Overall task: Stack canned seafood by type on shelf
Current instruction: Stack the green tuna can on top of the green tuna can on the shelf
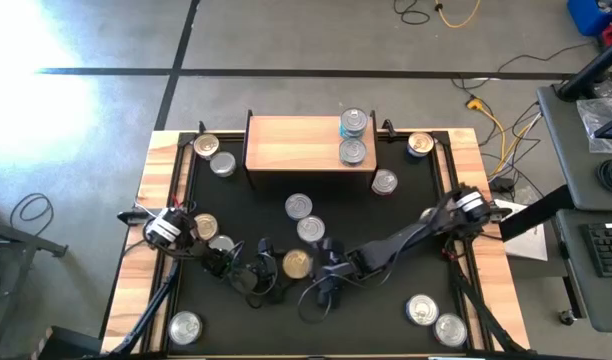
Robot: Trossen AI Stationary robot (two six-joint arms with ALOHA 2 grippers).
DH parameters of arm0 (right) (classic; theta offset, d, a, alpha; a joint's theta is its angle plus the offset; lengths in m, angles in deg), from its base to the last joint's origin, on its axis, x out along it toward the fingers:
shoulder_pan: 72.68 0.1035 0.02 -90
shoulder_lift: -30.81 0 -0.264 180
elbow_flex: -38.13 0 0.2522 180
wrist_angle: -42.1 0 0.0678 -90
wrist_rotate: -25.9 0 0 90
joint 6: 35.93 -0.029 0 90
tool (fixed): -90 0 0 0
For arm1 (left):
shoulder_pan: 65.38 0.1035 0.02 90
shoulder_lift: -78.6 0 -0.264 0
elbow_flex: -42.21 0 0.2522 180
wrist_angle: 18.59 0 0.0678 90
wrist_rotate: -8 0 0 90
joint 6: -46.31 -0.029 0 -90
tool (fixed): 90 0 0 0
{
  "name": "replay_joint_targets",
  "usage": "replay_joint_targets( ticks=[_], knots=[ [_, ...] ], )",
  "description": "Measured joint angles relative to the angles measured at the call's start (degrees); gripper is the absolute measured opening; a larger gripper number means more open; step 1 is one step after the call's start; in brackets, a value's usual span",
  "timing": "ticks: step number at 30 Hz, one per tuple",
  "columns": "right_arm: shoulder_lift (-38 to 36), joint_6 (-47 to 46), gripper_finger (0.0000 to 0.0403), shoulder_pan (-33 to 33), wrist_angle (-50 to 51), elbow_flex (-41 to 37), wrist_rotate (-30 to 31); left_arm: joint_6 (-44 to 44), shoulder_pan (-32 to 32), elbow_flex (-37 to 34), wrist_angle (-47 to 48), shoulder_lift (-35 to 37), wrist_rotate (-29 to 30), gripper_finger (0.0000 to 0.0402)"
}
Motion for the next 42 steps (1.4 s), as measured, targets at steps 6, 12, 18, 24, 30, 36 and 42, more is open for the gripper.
replay_joint_targets(
  ticks=[6,12,18,24,30,36,42],
  knots=[
    [-9.59,7.74,0.0012,0.22,8.55,-0.01,1.19,-5.06,0.52,-1.09,1.14,7.43,-3.56,0.0356],
    [-19.93,17.04,0.0012,0.17,11.09,-1.86,18.52,-10.6,7.64,-0.64,3.87,16.75,-16.5,0.0356],
    [-25.83,22.63,0.0012,-1.76,11.08,-6.61,21.46,-16.03,18.36,2.8,6.6,19.13,-23.11,0.0356],
    [-32.1,25.18,0.0012,-4.49,11.16,-8.43,21.63,-20.94,29.61,14.02,21.94,20.33,-32.51,0.0356],
    [-39.27,25.38,0.0012,-7.44,11.22,-10.5,22.67,-29.11,36.81,24.89,34.82,19.32,-39.58,0.0356],
    [-44.31,26.56,0.0012,-11.48,10.89,-14.88,22.59,-31.46,41.72,32.96,41.67,19.53,-47.67,0.0356],
    [-46.28,30.82,0.0012,-16.16,9.06,-16.97,22.43,-33.76,46.64,39.22,48.79,19.58,-50.7,0.0356]
  ],
)
